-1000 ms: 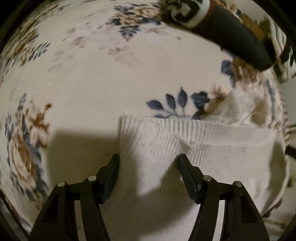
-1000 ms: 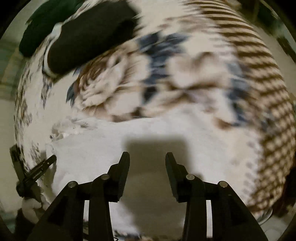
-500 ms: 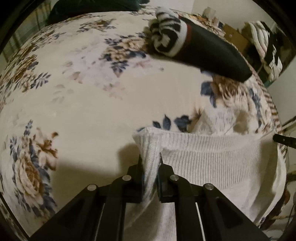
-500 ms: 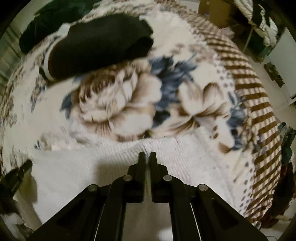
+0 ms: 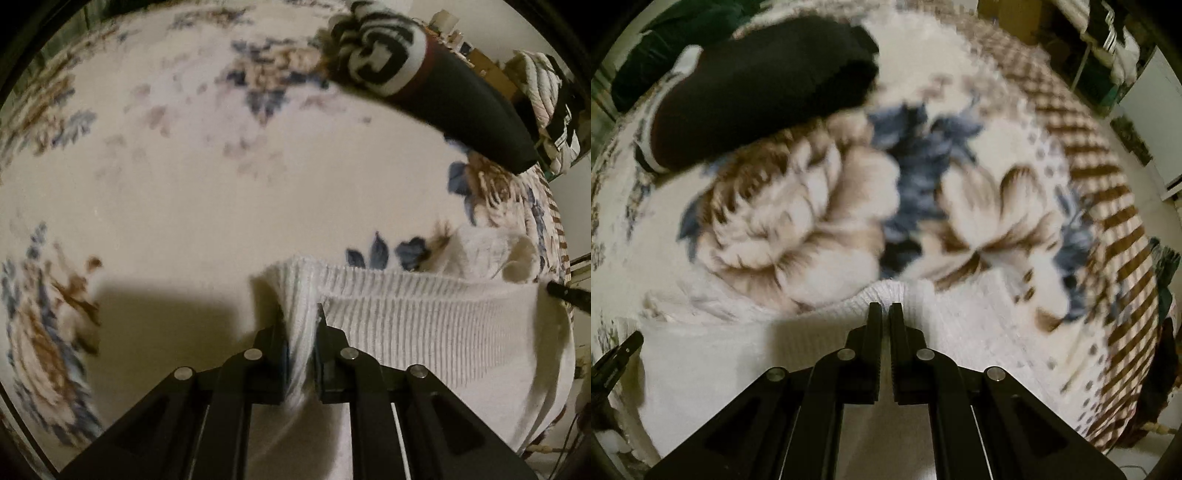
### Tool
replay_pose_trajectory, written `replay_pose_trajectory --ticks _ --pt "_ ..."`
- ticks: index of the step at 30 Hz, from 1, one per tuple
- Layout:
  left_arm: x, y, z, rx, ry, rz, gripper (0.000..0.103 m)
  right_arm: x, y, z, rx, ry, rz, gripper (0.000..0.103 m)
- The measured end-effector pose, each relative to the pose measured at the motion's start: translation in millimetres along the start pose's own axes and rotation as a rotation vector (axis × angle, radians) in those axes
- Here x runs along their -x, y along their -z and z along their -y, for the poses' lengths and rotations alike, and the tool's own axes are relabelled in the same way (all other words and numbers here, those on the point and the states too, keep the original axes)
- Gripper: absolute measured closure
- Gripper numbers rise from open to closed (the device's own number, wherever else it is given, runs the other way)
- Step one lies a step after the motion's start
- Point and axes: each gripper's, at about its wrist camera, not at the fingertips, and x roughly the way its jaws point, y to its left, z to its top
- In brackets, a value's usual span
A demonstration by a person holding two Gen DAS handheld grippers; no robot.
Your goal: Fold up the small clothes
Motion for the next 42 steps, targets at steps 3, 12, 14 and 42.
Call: replay_pose_trajectory --ticks 3,12,14,42 --pt "7.7 -2.8 -1.3 0.047 0.021 -0.015 0.09 -2.6 0.2 10.7 -0.032 -0.101 -0.056 0.087" --pt "64.8 12.2 24.7 0.068 -0.042 0.037 0.049 81.5 84.3 122.0 -0.353 -0.295 -0.032 0.026" --pt "71.5 21.7 32.1 0.072 -0.022 0.031 0.03 87.0 122.1 145.2 -0.432 -0.277 -0.052 0.026" --pt "37.2 134.2 118.0 -0.039 -0.052 -0.134 0.028 25.7 253.0 224.1 -0.776 -0.579 -0.062 0.044"
